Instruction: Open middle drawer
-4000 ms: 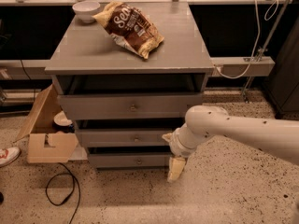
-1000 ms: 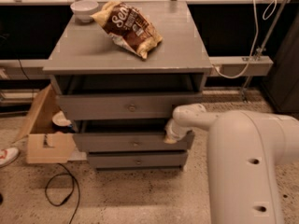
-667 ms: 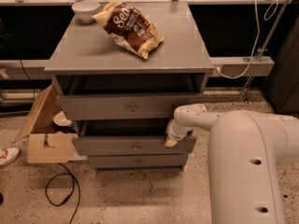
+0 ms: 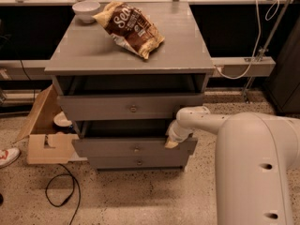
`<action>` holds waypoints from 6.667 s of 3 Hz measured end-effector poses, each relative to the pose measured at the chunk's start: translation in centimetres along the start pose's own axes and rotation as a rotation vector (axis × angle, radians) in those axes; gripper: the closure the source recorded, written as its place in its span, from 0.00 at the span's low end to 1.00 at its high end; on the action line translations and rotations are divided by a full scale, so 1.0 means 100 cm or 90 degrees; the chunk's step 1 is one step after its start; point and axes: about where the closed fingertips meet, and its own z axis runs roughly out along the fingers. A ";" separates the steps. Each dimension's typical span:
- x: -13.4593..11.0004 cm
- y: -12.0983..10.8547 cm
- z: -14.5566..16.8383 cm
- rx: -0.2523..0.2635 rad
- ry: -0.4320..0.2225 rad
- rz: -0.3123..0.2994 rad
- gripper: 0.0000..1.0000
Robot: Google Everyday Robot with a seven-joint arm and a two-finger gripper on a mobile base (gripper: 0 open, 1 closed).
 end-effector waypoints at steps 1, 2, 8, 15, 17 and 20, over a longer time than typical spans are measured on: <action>0.000 0.000 0.000 0.000 0.000 0.000 0.42; 0.000 0.000 0.000 0.000 0.000 0.000 0.19; -0.026 0.088 -0.026 -0.160 0.090 0.039 0.88; -0.023 0.146 -0.028 -0.137 -0.023 0.061 0.00; -0.015 0.159 -0.040 -0.126 -0.037 0.076 0.23; -0.007 0.176 -0.061 -0.093 -0.053 0.094 0.74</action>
Offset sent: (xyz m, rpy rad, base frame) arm 0.0000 0.0000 0.0000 0.0000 0.0000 0.0000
